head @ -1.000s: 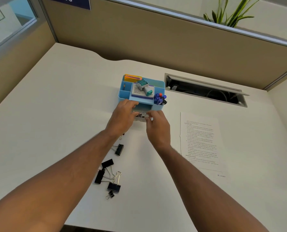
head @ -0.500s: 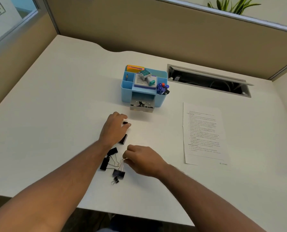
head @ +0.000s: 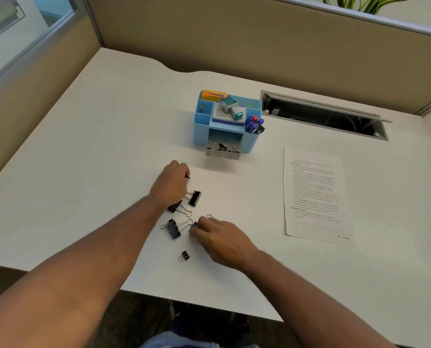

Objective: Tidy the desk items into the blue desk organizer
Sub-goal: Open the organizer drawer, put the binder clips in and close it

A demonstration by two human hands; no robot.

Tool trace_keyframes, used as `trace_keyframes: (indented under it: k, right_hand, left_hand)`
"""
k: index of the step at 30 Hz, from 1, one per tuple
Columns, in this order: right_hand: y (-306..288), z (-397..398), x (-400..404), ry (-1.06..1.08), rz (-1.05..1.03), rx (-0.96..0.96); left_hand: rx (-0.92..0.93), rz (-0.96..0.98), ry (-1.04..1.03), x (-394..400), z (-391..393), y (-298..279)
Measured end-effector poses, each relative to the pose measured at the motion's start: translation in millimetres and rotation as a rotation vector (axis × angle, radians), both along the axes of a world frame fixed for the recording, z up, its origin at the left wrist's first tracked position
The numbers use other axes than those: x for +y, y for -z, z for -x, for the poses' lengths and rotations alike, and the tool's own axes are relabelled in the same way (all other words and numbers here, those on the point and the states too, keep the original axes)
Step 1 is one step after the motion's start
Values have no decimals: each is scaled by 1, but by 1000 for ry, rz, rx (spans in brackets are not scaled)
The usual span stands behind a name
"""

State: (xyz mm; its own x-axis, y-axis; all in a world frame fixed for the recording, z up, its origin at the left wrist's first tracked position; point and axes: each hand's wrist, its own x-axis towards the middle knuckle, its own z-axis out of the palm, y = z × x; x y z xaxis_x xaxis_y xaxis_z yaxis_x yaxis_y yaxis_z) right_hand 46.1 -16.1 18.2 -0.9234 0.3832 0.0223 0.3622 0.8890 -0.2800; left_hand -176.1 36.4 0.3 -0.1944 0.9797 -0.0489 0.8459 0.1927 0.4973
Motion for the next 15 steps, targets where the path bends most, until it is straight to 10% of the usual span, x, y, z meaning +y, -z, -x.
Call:
trace_keyframes:
  k: [15]
  right_hand:
    - [22,17,-31,-88,12,-19]
  left_hand:
    - [-254,-209,-137,16,-10,-31]
